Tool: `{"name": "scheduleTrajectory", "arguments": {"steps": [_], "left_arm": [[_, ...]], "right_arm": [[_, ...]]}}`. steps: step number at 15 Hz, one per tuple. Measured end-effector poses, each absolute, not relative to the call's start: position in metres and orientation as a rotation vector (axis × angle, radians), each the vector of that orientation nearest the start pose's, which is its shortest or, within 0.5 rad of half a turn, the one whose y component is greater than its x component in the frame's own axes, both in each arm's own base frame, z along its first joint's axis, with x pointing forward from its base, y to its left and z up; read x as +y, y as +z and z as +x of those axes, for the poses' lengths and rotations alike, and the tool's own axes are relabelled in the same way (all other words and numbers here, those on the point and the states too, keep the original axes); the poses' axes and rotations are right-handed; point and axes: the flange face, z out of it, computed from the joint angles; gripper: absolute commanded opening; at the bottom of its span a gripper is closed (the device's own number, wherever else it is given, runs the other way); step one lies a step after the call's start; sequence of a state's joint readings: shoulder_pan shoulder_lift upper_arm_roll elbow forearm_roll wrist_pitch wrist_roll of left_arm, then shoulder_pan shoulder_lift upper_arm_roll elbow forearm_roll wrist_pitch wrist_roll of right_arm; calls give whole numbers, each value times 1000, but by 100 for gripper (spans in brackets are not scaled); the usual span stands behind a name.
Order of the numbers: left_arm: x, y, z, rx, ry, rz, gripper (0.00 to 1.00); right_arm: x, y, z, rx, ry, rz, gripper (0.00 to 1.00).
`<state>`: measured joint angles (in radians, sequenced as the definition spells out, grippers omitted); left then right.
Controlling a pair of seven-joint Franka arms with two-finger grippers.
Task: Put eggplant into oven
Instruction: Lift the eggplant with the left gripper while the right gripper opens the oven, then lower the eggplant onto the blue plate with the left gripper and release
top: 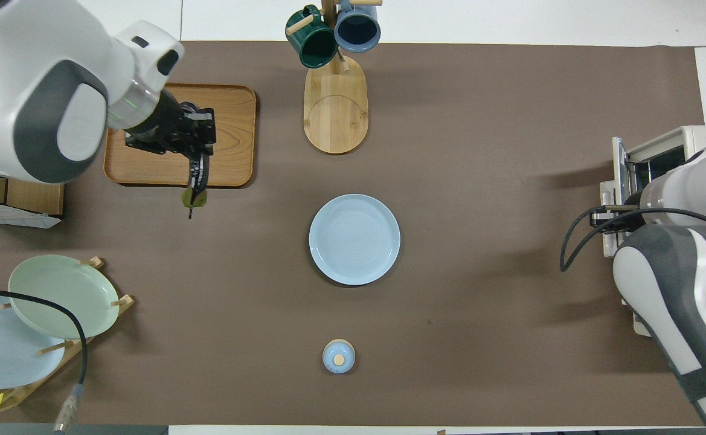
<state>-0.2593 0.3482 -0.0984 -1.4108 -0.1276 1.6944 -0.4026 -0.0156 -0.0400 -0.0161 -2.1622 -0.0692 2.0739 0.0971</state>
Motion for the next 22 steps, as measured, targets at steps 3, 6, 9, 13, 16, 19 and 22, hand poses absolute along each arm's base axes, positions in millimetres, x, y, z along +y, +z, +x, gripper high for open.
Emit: {"name": "scheduleTrajectory", "arguments": {"steps": [3,6,9,13,16,19,22], "left_arm": [[-306,478,579,-106,180,-3268,0],[-359,439,537,-122,86,-3298,0],[-388,409,507,-102,82,-3296,0],[-411,375,489,-113,86,-3292,0],[-423,340,488,-117,91,-3285,0],[-423,332,490,-121,88,-3284,93],[-421,334,493,-97,50,-3271,100]], "right_arm": [[-5,378,523,153,11,-3163,0],[3,351,523,187,-11,-3146,0],[8,321,526,195,15,-3140,0],[6,298,529,238,42,-3118,0],[8,297,529,232,42,-3120,0],[12,300,531,233,32,-3119,5],[38,310,538,331,-3,-3108,34]]}}
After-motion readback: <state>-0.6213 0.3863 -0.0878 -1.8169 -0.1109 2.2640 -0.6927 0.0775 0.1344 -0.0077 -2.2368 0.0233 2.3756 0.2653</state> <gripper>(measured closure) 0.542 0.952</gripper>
